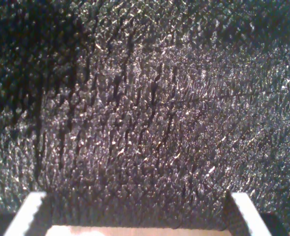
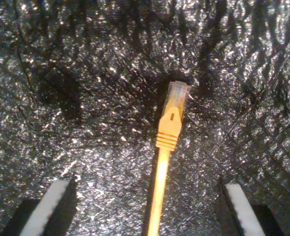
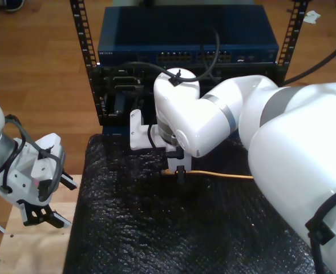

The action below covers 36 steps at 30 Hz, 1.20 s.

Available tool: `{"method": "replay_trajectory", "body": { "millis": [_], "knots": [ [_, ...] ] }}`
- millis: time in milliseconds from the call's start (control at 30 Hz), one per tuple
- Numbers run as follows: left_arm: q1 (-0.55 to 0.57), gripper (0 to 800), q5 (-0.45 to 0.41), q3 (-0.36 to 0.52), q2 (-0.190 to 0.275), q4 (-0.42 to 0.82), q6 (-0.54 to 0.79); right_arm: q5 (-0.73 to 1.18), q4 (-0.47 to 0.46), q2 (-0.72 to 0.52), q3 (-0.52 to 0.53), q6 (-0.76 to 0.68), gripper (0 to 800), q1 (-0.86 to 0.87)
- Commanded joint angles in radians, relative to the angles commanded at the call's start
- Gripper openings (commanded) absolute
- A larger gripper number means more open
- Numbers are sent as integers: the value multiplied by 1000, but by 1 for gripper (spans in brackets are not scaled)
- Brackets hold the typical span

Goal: Grab the cable and plug it in

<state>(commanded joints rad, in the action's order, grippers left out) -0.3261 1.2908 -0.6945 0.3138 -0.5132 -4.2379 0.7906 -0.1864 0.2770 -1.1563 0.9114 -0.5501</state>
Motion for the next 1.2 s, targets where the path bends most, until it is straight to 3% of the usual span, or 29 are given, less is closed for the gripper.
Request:
{"method": "replay_trajectory", "body": {
  "millis": [233, 433, 667, 967, 1200],
  "knots": [
    [0, 800, 0, 0, -2, 0, 0, -29, -2, 15, 2, -15, 604, 0],
    [0, 800, 0, 2, 0, 0, 0, -29, -12, 29, 0, -97, 644, -2],
    [0, 800, 0, 0, 0, 0, 0, -28, -124, 48, -3, -222, 669, -9],
    [0, 800, 0, 0, 0, 0, 0, -23, -137, 61, -28, -238, 662, -11],
    [0, 800, 0, 0, 0, 0, 0, -23, -137, 78, -35, -262, 580, -25]
  ]
}}
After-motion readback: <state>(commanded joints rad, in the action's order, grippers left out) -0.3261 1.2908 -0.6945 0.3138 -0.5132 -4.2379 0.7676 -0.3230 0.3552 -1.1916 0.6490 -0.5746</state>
